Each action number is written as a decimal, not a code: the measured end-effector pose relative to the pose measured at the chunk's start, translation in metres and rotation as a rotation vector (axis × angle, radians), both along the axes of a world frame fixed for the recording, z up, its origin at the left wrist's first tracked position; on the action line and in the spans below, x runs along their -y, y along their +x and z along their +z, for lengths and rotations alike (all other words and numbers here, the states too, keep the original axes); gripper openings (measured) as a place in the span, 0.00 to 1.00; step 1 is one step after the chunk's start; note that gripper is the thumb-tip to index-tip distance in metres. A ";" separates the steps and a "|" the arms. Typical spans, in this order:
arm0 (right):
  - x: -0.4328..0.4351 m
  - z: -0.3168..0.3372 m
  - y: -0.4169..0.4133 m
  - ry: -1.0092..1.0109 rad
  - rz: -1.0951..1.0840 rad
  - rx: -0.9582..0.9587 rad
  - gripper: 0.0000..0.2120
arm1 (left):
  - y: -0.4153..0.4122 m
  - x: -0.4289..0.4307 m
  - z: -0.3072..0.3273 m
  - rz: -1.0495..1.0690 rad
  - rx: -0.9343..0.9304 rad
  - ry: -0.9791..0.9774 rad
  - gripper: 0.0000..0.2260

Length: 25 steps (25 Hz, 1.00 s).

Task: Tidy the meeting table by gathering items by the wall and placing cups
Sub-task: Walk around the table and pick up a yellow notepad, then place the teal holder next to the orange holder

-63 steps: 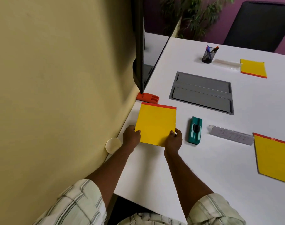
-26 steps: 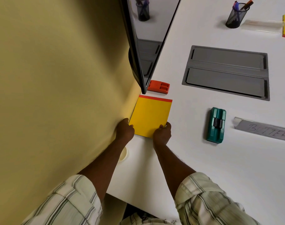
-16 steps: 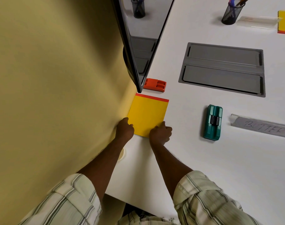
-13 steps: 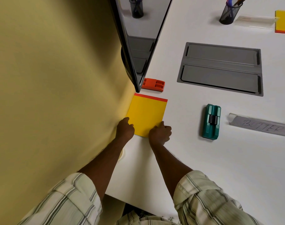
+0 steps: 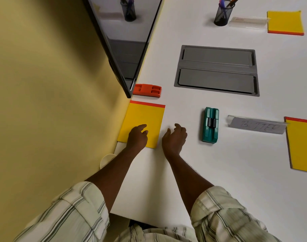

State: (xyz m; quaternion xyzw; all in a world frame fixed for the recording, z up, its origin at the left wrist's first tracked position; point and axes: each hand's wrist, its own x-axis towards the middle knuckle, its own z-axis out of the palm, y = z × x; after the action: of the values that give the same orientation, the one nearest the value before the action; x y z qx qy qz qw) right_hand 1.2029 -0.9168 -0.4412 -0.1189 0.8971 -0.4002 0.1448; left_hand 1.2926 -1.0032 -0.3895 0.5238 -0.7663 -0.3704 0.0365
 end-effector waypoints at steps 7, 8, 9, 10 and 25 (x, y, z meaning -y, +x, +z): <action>-0.037 0.019 -0.054 0.051 -0.321 -0.297 0.16 | -0.034 -0.040 -0.005 -0.129 0.039 -0.032 0.20; -0.042 0.019 -0.060 0.115 -0.341 -0.293 0.17 | -0.039 -0.045 -0.005 -0.132 0.043 -0.022 0.21; -0.047 0.018 -0.067 0.181 -0.352 -0.279 0.20 | -0.044 -0.049 -0.006 -0.137 0.046 -0.010 0.22; -0.052 0.017 -0.073 0.234 -0.351 -0.262 0.22 | -0.048 -0.053 -0.006 -0.142 0.048 0.000 0.23; -0.068 -0.015 -0.100 0.208 -0.272 -0.029 0.32 | -0.076 -0.055 -0.015 -0.176 0.122 0.006 0.24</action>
State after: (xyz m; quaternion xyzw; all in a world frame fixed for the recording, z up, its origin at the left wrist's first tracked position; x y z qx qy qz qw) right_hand 1.1027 -0.8491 -0.4563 0.0135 0.9435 -0.3192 0.0880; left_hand 1.2163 -0.9486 -0.4047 0.4763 -0.8089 -0.3418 -0.0446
